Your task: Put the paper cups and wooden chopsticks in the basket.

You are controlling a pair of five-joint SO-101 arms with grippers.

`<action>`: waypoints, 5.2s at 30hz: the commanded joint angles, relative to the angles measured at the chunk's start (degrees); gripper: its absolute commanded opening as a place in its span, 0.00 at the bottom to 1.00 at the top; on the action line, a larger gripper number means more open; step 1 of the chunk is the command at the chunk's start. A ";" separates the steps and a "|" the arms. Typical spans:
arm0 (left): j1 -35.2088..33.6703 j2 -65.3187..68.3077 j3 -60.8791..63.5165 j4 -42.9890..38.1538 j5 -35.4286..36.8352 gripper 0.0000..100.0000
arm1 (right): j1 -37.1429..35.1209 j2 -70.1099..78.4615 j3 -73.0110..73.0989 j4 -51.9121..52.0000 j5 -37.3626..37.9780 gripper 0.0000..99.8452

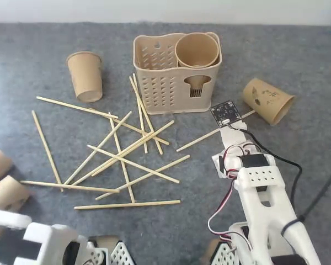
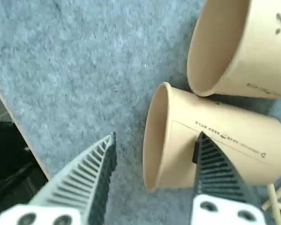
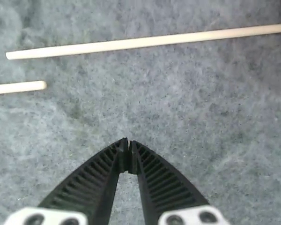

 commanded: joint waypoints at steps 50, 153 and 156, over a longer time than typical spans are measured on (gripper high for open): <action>25.93 -45.80 20.79 2.11 17.67 0.24 | 3.30 -2.07 0.09 -1.54 2.46 0.01; 97.85 3.08 -60.44 -14.24 23.91 0.01 | 3.47 -1.45 0.44 -3.03 2.73 0.01; 100.04 9.32 -65.27 -14.86 23.82 0.01 | 4.26 -1.45 0.44 -3.12 2.73 0.01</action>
